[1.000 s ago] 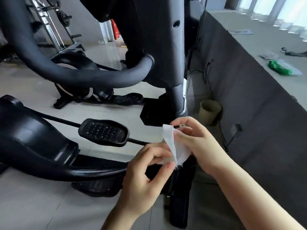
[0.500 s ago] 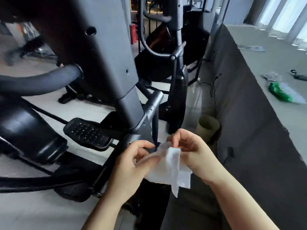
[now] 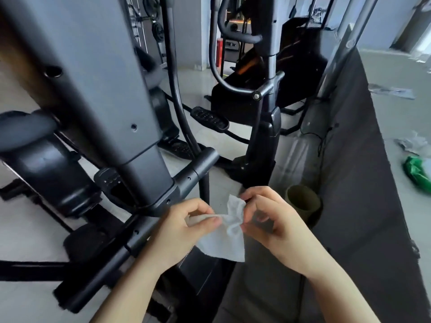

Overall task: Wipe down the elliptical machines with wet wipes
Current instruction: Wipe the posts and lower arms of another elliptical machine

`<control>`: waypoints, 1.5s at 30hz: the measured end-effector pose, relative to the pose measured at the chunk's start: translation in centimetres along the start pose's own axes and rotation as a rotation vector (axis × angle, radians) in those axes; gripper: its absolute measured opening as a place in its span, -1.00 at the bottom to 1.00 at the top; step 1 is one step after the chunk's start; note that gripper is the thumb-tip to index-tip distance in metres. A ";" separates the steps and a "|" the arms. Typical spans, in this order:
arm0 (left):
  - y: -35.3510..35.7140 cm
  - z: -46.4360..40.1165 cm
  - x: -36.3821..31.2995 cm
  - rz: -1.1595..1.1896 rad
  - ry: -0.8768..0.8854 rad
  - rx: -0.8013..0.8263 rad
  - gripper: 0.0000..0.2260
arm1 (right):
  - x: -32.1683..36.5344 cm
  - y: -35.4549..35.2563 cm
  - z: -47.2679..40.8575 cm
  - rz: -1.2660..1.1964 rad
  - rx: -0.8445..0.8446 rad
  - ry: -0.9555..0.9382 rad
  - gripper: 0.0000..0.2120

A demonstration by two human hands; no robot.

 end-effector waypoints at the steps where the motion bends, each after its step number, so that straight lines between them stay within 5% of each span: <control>1: 0.6 -0.6 0.0 0.014 -0.020 0.034 -0.83 | -0.3 -0.5 -0.3 0.020 -0.008 -0.011 -0.76; 7: 1.3 -5.8 1.3 0.135 -0.081 0.059 -0.75 | -2.7 -1.5 -5.1 -0.180 -0.013 0.166 -0.90; 10: 0.2 -7.7 1.5 0.118 -0.101 0.004 -0.80 | -3.8 -1.1 -8.2 -0.024 0.092 0.170 -0.63; 15: -2.1 -10.4 0.8 0.068 -0.054 -0.096 -0.74 | -4.8 -2.0 -13.9 0.219 0.047 0.014 -0.87; 20: -3.7 -13.4 -0.8 -0.096 -0.049 -0.253 -0.84 | -4.8 -3.7 -20.7 0.129 0.139 -0.183 -0.93; 25: -4.3 -16.3 -3.0 -0.319 -0.034 -0.409 -0.71 | -5.6 -5.1 -27.2 0.005 0.379 -0.321 -0.92; 31: -2.4 -23.0 -7.6 -0.395 -0.219 -0.656 -0.87 | -7.4 -10.0 -34.3 -0.209 0.533 -0.488 -0.80; 40: 0.7 -30.8 -15.0 -0.394 -0.180 -0.968 -0.67 | -9.9 -17.2 -41.5 -0.469 0.490 -0.468 -0.72; 45: 1.3 -34.0 -16.6 -0.386 -0.136 -1.075 -0.86 | -9.9 -18.4 -43.3 -0.541 0.233 -0.376 -0.84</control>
Point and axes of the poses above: each hand's wrist, its own z-axis away from the middle knuckle, its own y-axis out of the palm, x = y × z, the point moved 2 cm from there along -z, towards the middle knuckle, and after that the axes turned 8 degrees about -z, right-handed, at the moved point
